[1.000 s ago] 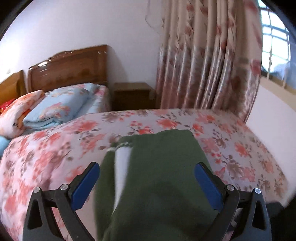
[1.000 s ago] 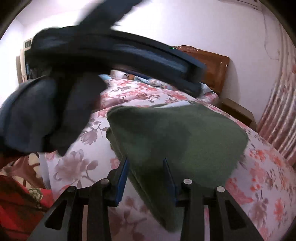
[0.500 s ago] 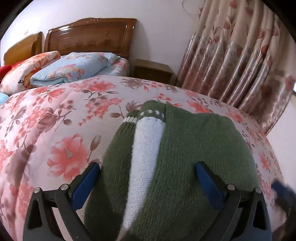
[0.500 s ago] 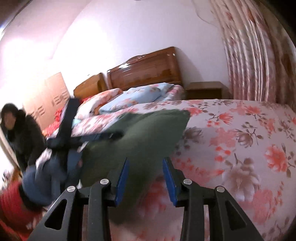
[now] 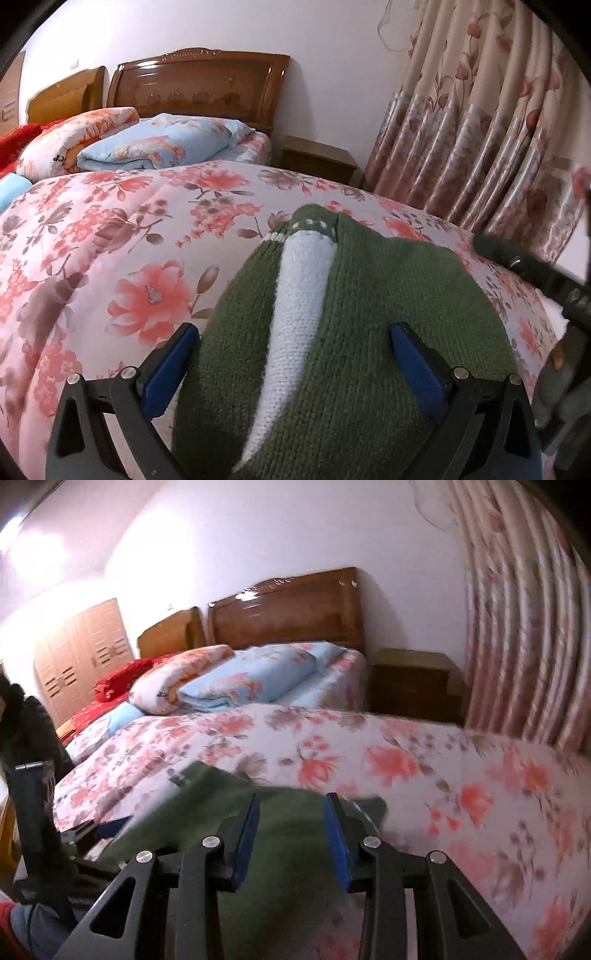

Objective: Fold small clothes
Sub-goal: 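Grasp the folded sweater bundle with the left gripper while the right gripper releases it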

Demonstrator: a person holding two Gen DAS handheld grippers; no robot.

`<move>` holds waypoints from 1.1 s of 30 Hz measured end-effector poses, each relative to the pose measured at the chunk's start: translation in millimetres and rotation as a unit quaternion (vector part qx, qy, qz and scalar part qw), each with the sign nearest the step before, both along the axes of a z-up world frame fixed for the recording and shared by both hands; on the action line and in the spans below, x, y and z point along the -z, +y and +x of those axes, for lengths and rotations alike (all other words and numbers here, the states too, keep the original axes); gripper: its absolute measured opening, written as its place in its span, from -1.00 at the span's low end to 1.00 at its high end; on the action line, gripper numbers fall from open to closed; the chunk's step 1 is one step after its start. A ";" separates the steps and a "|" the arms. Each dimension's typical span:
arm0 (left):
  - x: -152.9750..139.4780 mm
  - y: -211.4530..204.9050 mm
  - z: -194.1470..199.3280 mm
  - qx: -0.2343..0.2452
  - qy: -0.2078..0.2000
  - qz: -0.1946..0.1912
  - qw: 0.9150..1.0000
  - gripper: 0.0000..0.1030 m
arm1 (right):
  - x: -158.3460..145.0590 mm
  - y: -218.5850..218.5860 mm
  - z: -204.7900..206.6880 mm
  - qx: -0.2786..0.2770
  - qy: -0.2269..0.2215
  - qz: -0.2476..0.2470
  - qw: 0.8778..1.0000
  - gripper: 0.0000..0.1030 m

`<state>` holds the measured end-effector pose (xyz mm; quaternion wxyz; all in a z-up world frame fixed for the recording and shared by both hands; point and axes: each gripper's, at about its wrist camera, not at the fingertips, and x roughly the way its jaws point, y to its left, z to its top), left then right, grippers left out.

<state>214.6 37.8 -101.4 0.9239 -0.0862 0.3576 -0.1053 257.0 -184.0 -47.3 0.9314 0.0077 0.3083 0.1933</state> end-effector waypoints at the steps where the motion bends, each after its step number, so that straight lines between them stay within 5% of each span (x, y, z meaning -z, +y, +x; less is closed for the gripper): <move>1: -0.8 1.4 -1.3 -0.006 -0.003 -0.002 1.000 1.00 | 9.0 10.2 8.8 -0.017 0.027 -0.024 0.999 -0.29; 3: -1.2 7.5 -5.0 -0.020 -0.009 -0.011 1.000 1.00 | 40.3 31.7 30.0 -0.049 0.090 -0.088 0.991 -0.26; 10: -3.6 28.0 -15.1 -0.055 -0.034 -0.054 0.996 1.00 | 14.7 68.7 44.1 -0.065 0.062 -0.106 0.990 -0.30; 13: -4.7 32.2 -17.9 -0.062 -0.042 -0.063 0.995 1.00 | 35.7 105.9 58.7 -0.102 0.112 -0.197 0.969 -0.31; 18: -6.7 43.9 -22.4 -0.073 -0.053 -0.095 0.991 1.00 | 12.6 122.0 70.6 -0.112 0.098 -0.152 0.977 -0.36; 24: -3.8 52.9 -21.5 -0.094 -0.044 -0.107 0.989 1.00 | 30.0 148.3 89.0 -0.120 0.124 -0.184 0.968 -0.43; 33: -21.8 41.1 -42.2 -0.064 -0.112 -0.095 0.987 1.00 | 13.3 103.8 69.3 -0.121 0.119 -0.054 0.984 -0.43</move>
